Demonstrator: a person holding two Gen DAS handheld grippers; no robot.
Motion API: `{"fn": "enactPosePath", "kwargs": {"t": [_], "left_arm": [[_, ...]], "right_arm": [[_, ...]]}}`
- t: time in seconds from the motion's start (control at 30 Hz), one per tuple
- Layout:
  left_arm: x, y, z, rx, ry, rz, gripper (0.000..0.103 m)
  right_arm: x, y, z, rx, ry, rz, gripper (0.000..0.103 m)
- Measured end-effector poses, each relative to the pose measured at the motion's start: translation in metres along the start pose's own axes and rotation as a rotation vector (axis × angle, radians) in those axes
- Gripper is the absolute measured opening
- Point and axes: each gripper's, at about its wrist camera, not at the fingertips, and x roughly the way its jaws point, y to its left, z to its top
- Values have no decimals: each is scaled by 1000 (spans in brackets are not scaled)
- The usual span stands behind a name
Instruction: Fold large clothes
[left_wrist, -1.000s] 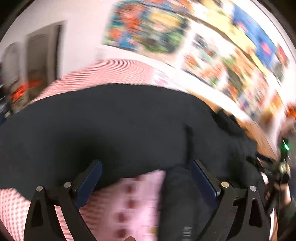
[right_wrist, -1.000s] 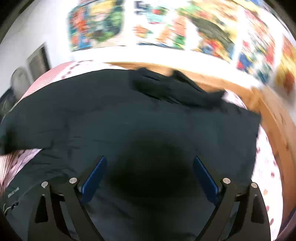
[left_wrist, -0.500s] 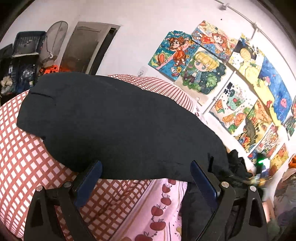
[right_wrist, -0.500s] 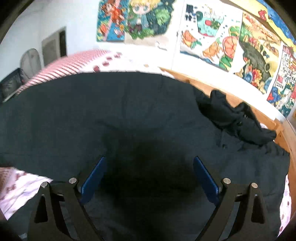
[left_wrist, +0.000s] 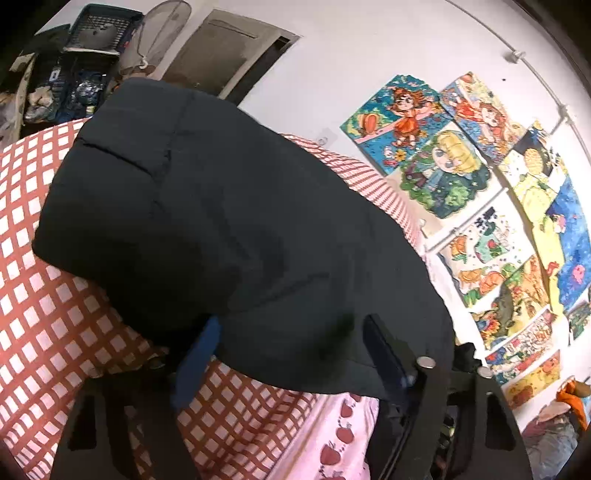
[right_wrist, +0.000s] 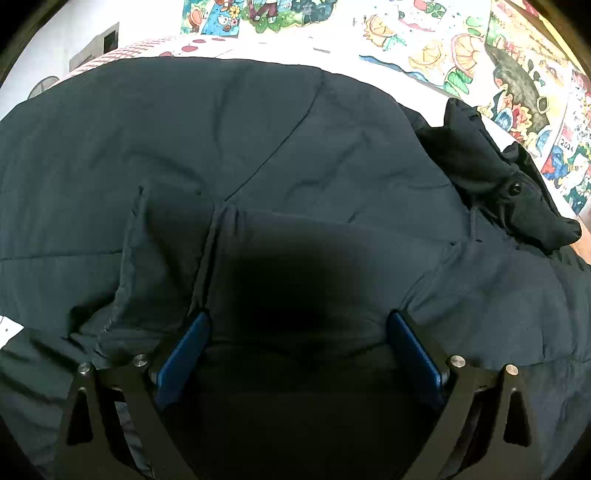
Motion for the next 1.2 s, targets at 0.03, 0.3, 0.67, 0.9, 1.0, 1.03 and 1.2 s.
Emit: {"fn": "enactPosePath", "kwargs": {"t": [0.03, 0.3, 0.67, 0.9, 1.0, 1.03, 1.2], "left_arm": [[2, 2, 1, -11, -3, 4, 61], [-3, 5, 10, 28, -54, 15, 8], [-64, -89, 9, 525, -342, -98, 4], [-108, -201, 4, 818, -370, -387, 4], [-116, -251, -18, 932, -340, -504, 2], [-120, -264, -27, 963, -333, -541, 2], [-128, -331, -99, 1118, -278, -706, 2]], "right_arm": [[-1, 0, -1, 2, -3, 2, 96], [-1, -1, -9, 5, -32, -1, 96], [-28, -12, -11, 53, -125, 13, 95], [-94, -82, -4, 228, -193, 89, 96], [-116, -116, -26, 225, -167, 36, 96], [-122, -128, -36, 221, -158, 13, 96], [-155, -202, -90, 330, -149, -12, 96]]}}
